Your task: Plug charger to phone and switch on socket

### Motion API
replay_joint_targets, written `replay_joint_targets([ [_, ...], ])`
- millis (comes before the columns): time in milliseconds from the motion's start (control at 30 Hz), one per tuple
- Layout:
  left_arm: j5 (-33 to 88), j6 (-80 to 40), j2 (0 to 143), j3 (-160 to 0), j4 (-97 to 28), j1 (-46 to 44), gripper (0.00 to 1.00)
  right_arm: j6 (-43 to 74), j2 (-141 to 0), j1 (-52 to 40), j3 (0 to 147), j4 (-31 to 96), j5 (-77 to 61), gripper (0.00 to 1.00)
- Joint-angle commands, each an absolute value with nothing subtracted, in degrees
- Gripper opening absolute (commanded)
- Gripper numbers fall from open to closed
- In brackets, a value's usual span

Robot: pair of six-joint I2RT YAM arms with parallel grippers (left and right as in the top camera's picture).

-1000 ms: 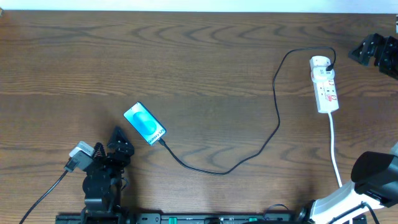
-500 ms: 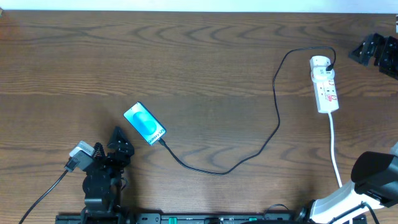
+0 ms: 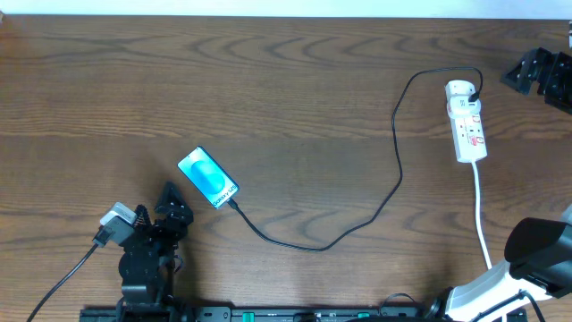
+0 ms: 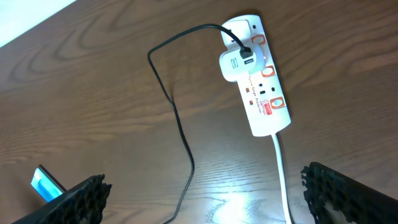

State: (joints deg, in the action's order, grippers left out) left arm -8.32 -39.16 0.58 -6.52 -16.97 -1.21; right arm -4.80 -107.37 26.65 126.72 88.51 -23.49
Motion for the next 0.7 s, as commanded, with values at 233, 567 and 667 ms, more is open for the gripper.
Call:
replay_joint_targets([
  [233,-9.52,-38.44,0.23,-5.76,-19.0,-0.93,0.91,-5.58,-104.49,26.13,127.09,87.42,-17.37,0.99],
  [567,-9.52,-38.44,0.23,-5.76,-19.0,-0.93,0.91,-5.93,-81.67,17.54,103.85,58.54,-17.45,0.99],
  [667,-9.5,-38.44,0.23,-5.76,-19.0,-0.93,0.91,-9.06,-74.24,14.66,93.93,47.86,-17.43,0.99],
])
